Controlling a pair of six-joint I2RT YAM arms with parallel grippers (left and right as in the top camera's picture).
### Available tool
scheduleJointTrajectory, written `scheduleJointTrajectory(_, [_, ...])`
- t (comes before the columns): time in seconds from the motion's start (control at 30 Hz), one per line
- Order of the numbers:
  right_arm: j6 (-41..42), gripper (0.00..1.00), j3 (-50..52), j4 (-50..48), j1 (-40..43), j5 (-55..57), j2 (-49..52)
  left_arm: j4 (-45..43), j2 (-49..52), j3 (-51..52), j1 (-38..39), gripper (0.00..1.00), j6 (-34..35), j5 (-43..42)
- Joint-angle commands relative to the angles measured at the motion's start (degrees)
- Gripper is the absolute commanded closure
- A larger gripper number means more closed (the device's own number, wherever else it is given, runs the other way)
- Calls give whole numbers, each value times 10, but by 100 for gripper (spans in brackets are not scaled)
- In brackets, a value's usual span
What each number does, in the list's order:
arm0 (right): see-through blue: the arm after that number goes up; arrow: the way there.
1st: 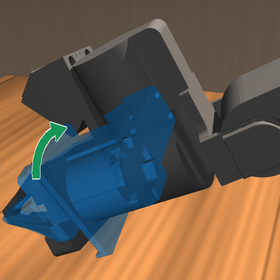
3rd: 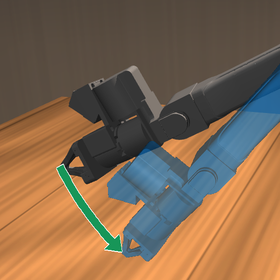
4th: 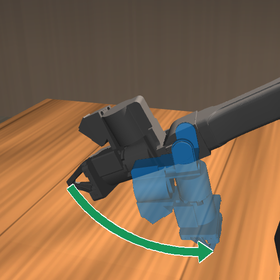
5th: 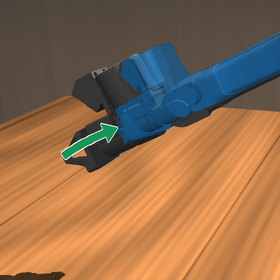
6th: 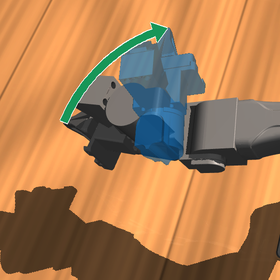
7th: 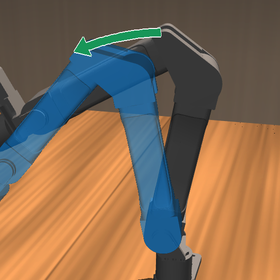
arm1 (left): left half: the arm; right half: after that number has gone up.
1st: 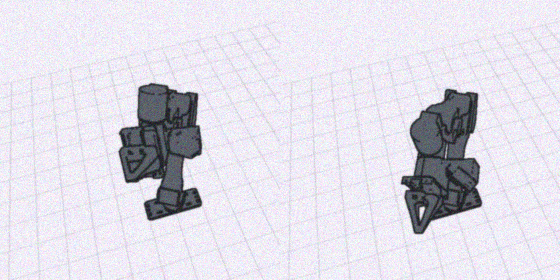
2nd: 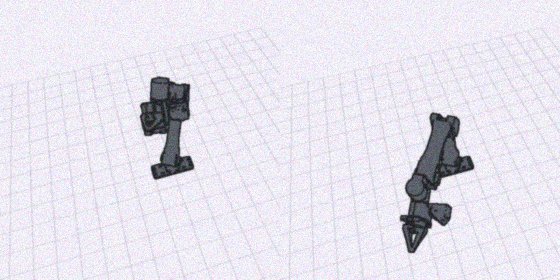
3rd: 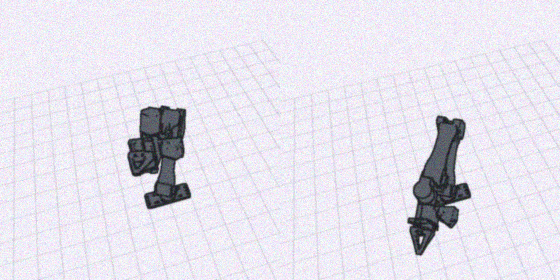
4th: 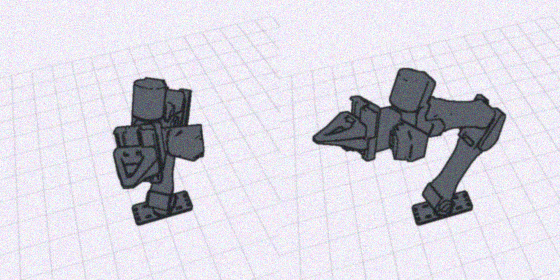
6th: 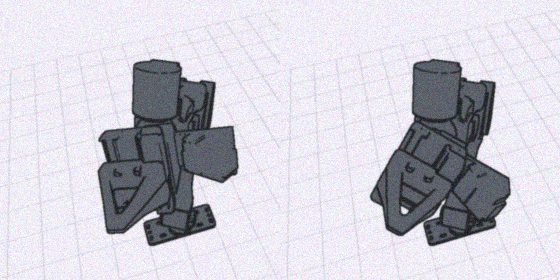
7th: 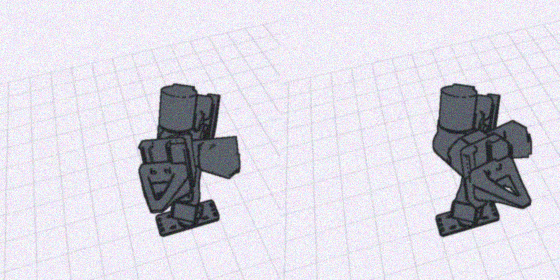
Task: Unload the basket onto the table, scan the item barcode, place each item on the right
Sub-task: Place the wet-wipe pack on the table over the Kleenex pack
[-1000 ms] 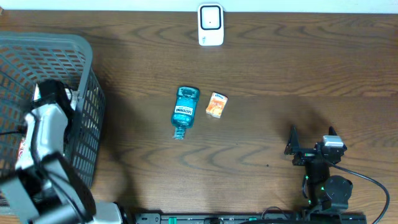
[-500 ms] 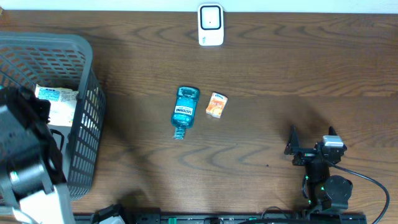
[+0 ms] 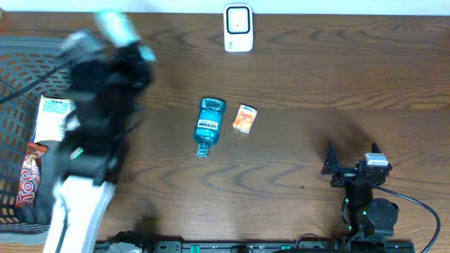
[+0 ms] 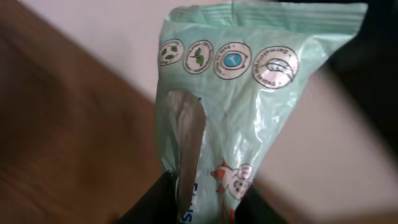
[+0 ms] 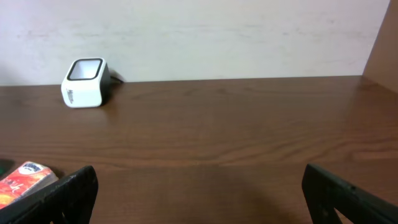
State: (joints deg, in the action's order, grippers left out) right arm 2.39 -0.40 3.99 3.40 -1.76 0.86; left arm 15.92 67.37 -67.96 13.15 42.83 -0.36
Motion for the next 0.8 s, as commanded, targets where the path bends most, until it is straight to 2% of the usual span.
scheduleJointTrajectory(0.0, [5,1,1,2,-2,-1,-2,-7,79,-5,82,72,-51,-12])
scheduleJointTrajectory(0.23, [5,1,1,2,-2,-1,-2,45,242,-5,194,72,-51,-5])
scheduleJointTrajectory(0.43, [5,1,1,2,-2,-1,-2,89,352,-5,241,72,15,-5])
scheduleJointTrajectory(0.5, [5,1,1,2,-2,-1,-2,101,376,-5,249,72,37,-5])
scheduleJointTrajectory(0.77, [5,1,1,2,-2,-1,-2,104,393,-5,253,72,36,2])
